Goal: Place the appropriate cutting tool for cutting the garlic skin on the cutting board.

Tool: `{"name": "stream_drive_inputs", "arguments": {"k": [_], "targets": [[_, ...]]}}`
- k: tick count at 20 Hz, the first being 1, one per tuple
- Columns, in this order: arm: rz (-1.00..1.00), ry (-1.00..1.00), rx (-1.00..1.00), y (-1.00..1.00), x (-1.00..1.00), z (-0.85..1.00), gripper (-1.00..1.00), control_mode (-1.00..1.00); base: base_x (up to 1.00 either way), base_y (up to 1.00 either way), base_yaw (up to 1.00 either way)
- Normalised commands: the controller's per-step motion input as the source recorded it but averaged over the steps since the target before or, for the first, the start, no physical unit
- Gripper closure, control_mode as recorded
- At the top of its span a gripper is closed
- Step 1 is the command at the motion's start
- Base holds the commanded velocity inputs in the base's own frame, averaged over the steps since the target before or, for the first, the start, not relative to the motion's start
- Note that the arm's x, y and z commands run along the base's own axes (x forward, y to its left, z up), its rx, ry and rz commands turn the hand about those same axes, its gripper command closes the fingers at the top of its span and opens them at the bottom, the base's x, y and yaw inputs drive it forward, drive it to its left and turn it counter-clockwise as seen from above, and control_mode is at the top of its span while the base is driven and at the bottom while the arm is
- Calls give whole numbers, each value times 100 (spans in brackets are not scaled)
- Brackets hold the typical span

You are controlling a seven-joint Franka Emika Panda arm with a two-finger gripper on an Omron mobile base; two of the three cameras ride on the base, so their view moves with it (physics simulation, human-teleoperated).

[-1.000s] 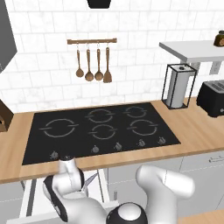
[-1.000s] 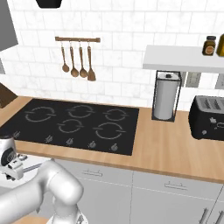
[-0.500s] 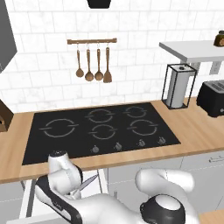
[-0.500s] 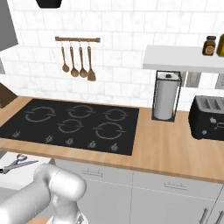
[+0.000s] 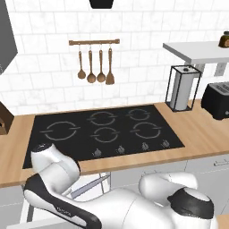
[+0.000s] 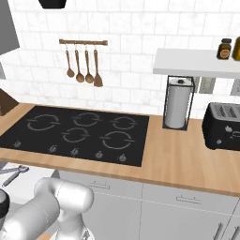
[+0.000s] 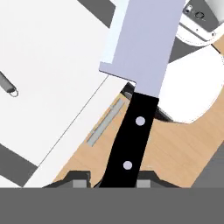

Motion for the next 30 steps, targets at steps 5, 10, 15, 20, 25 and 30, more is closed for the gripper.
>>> {"name": "stream_drive_inputs", "arguments": {"k": [5,10,15,20,25,30], "targets": [[-9,1,-20,-26,0,100,100,-100,0,0,0],[0,-1,-14,-44,5,97,100,-100,0,0,0],[1,3,0,-87,4,53,100,-100,0,0,0],[0,5,1,-77,5,13,100,-100,0,0,0],[0,-1,0,-19,-6,-1,100,100,-45,-16,-5],[0,0,0,0,0,0,100,100,-100,-35,-9]]}}
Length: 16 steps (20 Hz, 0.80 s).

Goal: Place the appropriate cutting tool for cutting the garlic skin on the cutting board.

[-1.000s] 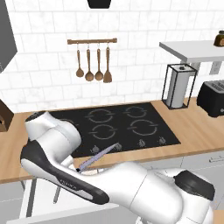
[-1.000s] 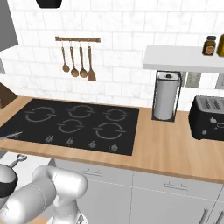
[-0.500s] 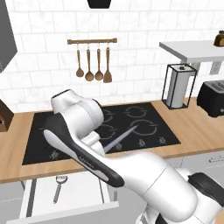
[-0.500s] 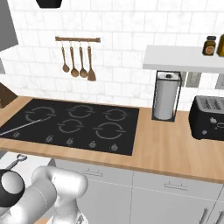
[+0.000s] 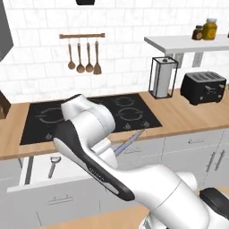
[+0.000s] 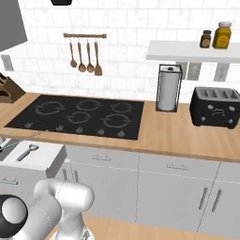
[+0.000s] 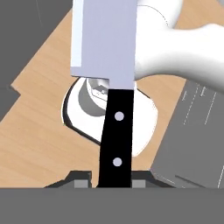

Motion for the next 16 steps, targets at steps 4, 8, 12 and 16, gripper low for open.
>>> {"name": "stream_drive_inputs", "arguments": {"k": [4,8,12,16], "targets": [[0,0,0,0,0,0,100,100,-81,73,-1],[0,0,0,0,0,0,100,100,-33,100,0],[0,0,0,0,0,0,100,100,-8,100,0],[0,0,0,0,0,0,100,100,0,100,2]]}}
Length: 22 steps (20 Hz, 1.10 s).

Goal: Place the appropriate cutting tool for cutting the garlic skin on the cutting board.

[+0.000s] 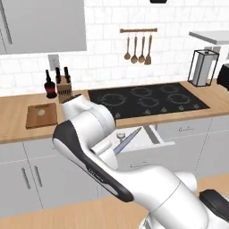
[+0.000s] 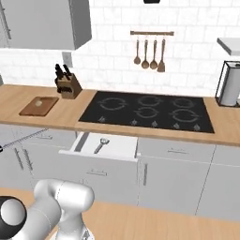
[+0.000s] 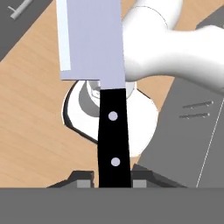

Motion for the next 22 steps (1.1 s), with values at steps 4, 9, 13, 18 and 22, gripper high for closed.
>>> {"name": "stream_drive_inputs", "arguments": {"k": [4,9,13,18,22], "targets": [[0,0,0,0,0,0,100,100,13,100,9],[0,0,0,0,0,0,100,100,46,100,10],[0,0,0,0,0,0,100,100,96,100,7],[0,0,0,0,0,0,100,100,100,76,6],[0,0,0,0,0,0,100,100,67,-18,5]]}}
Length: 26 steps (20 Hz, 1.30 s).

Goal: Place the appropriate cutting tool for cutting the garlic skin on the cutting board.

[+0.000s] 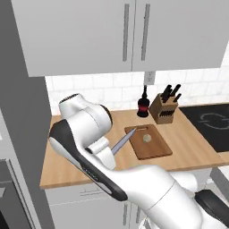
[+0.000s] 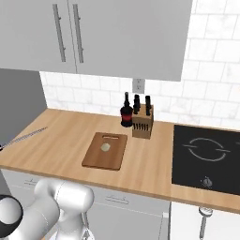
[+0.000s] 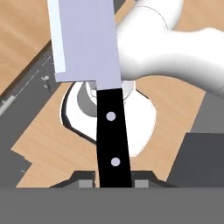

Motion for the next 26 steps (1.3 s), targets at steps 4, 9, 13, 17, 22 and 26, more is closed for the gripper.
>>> {"name": "stream_drive_inputs", "arguments": {"k": [4,9,13,17,22,26], "targets": [[3,5,4,-73,52,-1,100,-100,0,0,0],[2,13,1,-72,81,-19,100,-100,0,0,0],[-2,29,0,-55,100,-53,100,-100,0,0,0],[-11,23,1,-43,100,-66,100,-100,0,0,0],[-8,-12,5,-42,63,-88,100,-100,0,0,0],[0,-53,9,-30,12,-98,100,-100,0,0,0]]}}
